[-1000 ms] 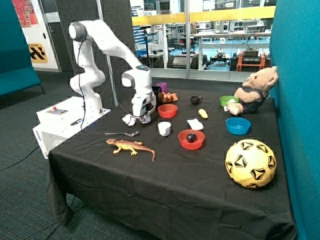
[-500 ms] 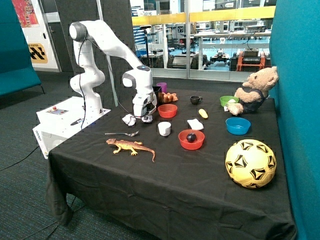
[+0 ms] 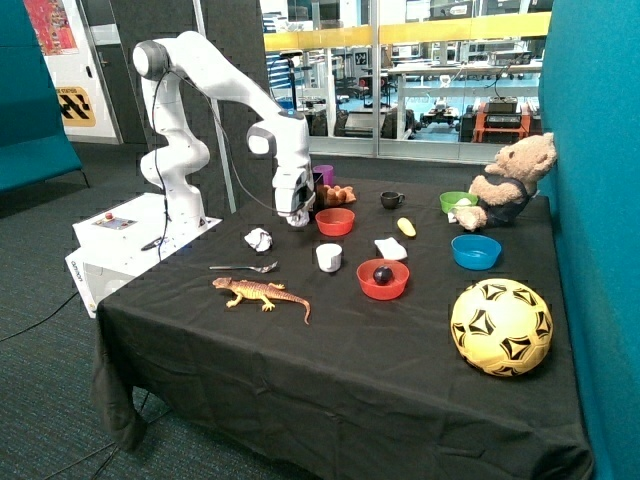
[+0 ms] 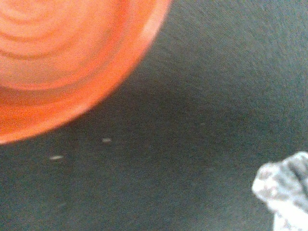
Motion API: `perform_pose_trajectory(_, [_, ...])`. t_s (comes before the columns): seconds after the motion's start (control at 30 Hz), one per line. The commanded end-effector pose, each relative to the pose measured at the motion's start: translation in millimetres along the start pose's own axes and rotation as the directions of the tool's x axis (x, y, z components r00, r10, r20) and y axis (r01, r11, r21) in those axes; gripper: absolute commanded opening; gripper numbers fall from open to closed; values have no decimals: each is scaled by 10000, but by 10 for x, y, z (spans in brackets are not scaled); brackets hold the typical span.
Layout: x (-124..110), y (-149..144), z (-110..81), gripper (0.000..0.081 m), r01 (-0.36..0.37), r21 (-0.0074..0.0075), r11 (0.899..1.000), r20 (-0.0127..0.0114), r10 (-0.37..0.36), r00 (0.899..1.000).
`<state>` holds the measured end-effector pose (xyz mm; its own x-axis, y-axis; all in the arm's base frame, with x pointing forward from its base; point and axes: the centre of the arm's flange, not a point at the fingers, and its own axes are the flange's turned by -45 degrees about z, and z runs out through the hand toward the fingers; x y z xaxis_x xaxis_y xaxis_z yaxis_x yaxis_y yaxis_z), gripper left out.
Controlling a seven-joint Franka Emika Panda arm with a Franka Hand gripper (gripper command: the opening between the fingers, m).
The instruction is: Throw away the rubbish paper
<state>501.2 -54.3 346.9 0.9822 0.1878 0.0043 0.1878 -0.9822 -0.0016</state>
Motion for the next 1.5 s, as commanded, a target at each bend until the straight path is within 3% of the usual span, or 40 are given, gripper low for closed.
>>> perform_pose_trajectory(0.0, [109, -267, -540, 0, 1369, -10, 9906, 44, -1369, 9906])
perform_pose_trajectory(0.1, [100, -459, -737, 0, 2065, -7, 9784, 45, -2065, 9784])
perform_pose_trajectory(0.2, [58, -708, -908, 0, 2910, -3, 9567, 46, -2910, 9567])
perform_pose_trajectory(0.3, [13, -864, -995, 0, 3204, -2, 9473, 46, -3204, 9473])
perform_pose_trajectory(0.5, [-138, -1219, -1084, 0, 4176, 3, 9086, 46, -4176, 9086])
perform_pose_trajectory(0.6, [-166, -1291, -1086, 0, 4292, 3, 9032, 46, -4292, 9032])
perform_pose_trajectory(0.7, [-192, -1433, -1062, 0, 4630, 5, 8863, 45, -4630, 8863])
perform_pose_trajectory(0.83, [-198, -1503, -1048, 0, 4668, 5, 8844, 45, -4668, 8844])
perform_pose_trajectory(0.87, [-203, -1571, -1035, 0, 4896, 6, 8719, 45, -4896, 8719])
perform_pose_trajectory(1.03, [-276, -1956, -987, 0, 5595, 10, 8289, 45, -5595, 8289])
perform_pose_trajectory(1.1, [-302, -2074, -979, 0, 5759, 11, 8175, 44, -5759, 8175])
perform_pose_trajectory(1.33, [-304, -2161, -941, 0, 5680, 11, 8230, 44, -5680, 8230])
perform_pose_trajectory(1.47, [-296, -2120, -926, 0, 5485, 10, 8361, 45, -5485, 8361])
